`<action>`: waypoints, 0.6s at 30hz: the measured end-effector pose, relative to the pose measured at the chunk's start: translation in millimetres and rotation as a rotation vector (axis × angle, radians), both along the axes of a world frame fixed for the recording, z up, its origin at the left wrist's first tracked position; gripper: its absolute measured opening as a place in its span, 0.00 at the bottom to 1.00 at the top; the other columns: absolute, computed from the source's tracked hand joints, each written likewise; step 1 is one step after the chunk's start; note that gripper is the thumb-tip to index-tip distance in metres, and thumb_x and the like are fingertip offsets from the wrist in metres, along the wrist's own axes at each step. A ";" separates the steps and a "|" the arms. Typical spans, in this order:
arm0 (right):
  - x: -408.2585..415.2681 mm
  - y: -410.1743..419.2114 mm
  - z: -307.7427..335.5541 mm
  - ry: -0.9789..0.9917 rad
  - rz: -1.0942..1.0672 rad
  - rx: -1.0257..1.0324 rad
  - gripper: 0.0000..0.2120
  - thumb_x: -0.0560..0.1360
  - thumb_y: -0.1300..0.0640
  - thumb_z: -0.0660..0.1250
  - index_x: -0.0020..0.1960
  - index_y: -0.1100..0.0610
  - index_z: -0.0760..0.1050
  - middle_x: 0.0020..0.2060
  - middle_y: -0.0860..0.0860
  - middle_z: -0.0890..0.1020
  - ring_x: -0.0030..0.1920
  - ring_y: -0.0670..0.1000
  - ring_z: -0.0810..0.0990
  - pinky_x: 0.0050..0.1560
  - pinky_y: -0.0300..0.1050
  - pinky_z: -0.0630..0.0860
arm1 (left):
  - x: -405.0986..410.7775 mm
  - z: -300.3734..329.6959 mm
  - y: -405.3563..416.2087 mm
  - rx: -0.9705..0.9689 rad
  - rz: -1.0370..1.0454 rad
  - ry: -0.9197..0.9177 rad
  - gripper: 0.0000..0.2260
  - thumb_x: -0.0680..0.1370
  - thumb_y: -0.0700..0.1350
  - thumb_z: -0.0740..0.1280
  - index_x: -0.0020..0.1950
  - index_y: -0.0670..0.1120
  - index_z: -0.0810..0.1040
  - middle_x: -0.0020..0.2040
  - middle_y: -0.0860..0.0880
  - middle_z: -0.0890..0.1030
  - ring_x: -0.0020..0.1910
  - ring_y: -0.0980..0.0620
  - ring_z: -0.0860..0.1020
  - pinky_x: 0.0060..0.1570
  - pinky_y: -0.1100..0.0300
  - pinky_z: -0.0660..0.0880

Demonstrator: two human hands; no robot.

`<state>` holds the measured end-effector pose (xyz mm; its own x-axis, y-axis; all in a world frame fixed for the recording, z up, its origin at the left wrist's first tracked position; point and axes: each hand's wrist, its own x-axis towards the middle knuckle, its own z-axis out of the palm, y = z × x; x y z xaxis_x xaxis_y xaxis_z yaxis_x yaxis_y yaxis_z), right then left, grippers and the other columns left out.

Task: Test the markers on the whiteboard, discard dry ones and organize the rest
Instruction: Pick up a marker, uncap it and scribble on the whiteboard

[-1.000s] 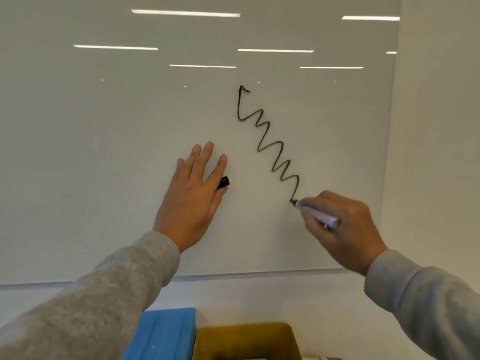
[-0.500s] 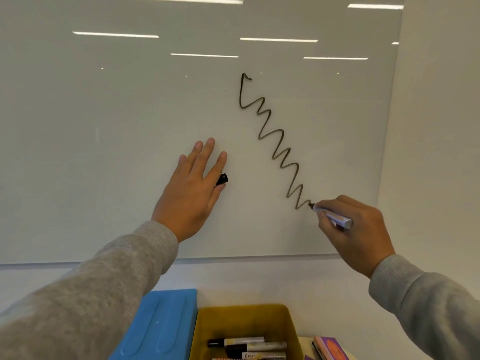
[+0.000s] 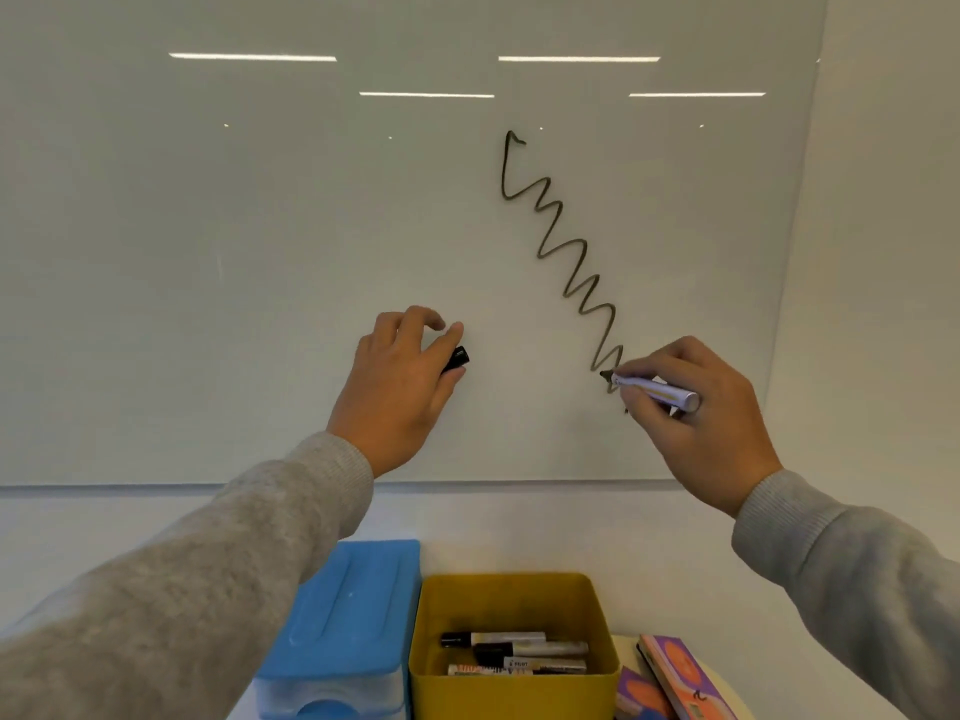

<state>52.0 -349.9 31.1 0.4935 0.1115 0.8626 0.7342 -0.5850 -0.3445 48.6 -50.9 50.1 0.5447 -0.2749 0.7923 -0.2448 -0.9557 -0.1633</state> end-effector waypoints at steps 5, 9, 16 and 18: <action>-13.7 19.2 -12.0 0.180 0.101 0.140 0.07 0.74 0.56 0.74 0.52 0.50 0.82 0.44 0.47 0.83 0.43 0.43 0.79 0.41 0.29 0.73 | -14.2 -42.9 3.5 -0.049 -0.165 0.209 0.22 0.83 0.49 0.61 0.77 0.47 0.66 0.53 0.50 0.71 0.49 0.50 0.71 0.48 0.53 0.75; -27.3 33.7 -37.5 0.319 0.181 0.202 0.16 0.71 0.56 0.77 0.54 0.47 0.75 0.42 0.49 0.85 0.40 0.50 0.83 0.40 0.44 0.81 | -35.4 -86.0 0.1 -0.169 -0.261 0.444 0.24 0.82 0.51 0.64 0.78 0.50 0.65 0.48 0.53 0.72 0.45 0.54 0.73 0.48 0.57 0.75; -51.3 52.9 -86.2 0.523 0.259 0.254 0.20 0.72 0.58 0.77 0.57 0.47 0.71 0.40 0.54 0.84 0.36 0.53 0.84 0.34 0.43 0.80 | -80.4 -139.6 -11.6 -0.669 -0.400 0.586 0.10 0.75 0.47 0.75 0.52 0.51 0.76 0.43 0.52 0.79 0.41 0.52 0.76 0.42 0.66 0.75; -56.6 55.5 -97.4 0.589 0.276 0.310 0.18 0.72 0.58 0.77 0.56 0.48 0.72 0.40 0.54 0.84 0.35 0.52 0.84 0.34 0.41 0.79 | -89.2 -150.1 -11.9 -0.782 -0.422 0.592 0.09 0.74 0.46 0.75 0.50 0.50 0.78 0.43 0.51 0.80 0.41 0.51 0.78 0.43 0.64 0.77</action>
